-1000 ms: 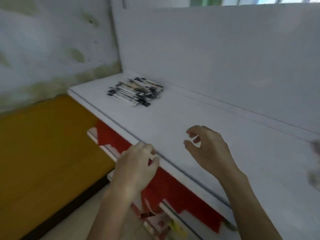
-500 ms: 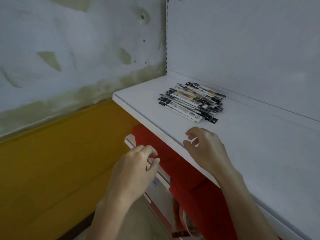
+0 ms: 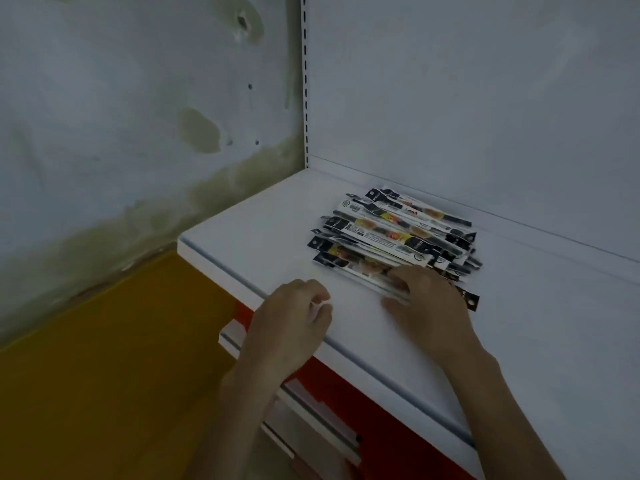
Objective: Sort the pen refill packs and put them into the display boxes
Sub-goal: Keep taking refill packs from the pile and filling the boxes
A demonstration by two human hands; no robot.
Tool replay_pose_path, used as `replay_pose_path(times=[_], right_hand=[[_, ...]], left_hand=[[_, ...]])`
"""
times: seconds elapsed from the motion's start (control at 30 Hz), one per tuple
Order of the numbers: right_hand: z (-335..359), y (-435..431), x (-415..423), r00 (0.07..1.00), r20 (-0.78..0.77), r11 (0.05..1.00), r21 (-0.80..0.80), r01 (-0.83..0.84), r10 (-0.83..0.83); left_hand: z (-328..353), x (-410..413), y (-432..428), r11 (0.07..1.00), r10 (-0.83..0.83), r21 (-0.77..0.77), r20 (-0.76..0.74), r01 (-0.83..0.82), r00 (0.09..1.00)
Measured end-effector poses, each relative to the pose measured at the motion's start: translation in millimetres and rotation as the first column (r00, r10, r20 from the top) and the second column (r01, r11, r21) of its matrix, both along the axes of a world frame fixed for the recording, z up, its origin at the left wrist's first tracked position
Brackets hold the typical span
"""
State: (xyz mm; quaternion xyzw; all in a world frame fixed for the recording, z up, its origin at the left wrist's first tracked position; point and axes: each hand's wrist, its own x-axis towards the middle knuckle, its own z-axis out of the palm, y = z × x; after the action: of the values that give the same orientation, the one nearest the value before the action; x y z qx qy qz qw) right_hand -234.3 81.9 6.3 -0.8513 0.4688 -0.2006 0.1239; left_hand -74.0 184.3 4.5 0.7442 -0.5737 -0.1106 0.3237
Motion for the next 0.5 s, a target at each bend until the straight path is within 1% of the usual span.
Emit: replay_pose_path(times=[0.1, 0.17, 0.27, 0.33, 0.4, 0.5], right_hand=[[0, -2, 7, 0.999, -0.023, 0.999, 0.012, 0.035, -0.034], [2, -3, 12, 0.997, -0.067, 0.999, 0.017, 0.036, -0.035], [2, 0, 21, 0.994, -0.087, 0.998, 0.0, 0.065, -0.065], [2, 1, 23, 0.992, -0.069, 0.994, -0.036, 0.103, -0.106], [4, 0, 19, 0.985, -0.027, 0.984, -0.057, 0.169, -0.17], [9, 5, 12, 0.955, 0.11, 0.955, -0.085, 0.285, -0.275]], left_hand=[[-4, 14, -23, 0.997, -0.08, 0.006, -0.02, 0.08, 0.997], [-7, 23, -37, 0.991, -0.133, 0.008, -0.012, 0.133, 0.991], [-9, 34, -51, 0.985, -0.173, -0.007, -0.029, 0.173, 0.984], [-9, 42, -61, 0.987, -0.158, -0.037, -0.053, 0.156, 0.986], [-8, 45, -72, 0.988, -0.151, -0.039, -0.154, 0.147, 0.976], [-8, 40, -87, 0.987, -0.157, -0.054, -0.227, 0.149, 0.961]])
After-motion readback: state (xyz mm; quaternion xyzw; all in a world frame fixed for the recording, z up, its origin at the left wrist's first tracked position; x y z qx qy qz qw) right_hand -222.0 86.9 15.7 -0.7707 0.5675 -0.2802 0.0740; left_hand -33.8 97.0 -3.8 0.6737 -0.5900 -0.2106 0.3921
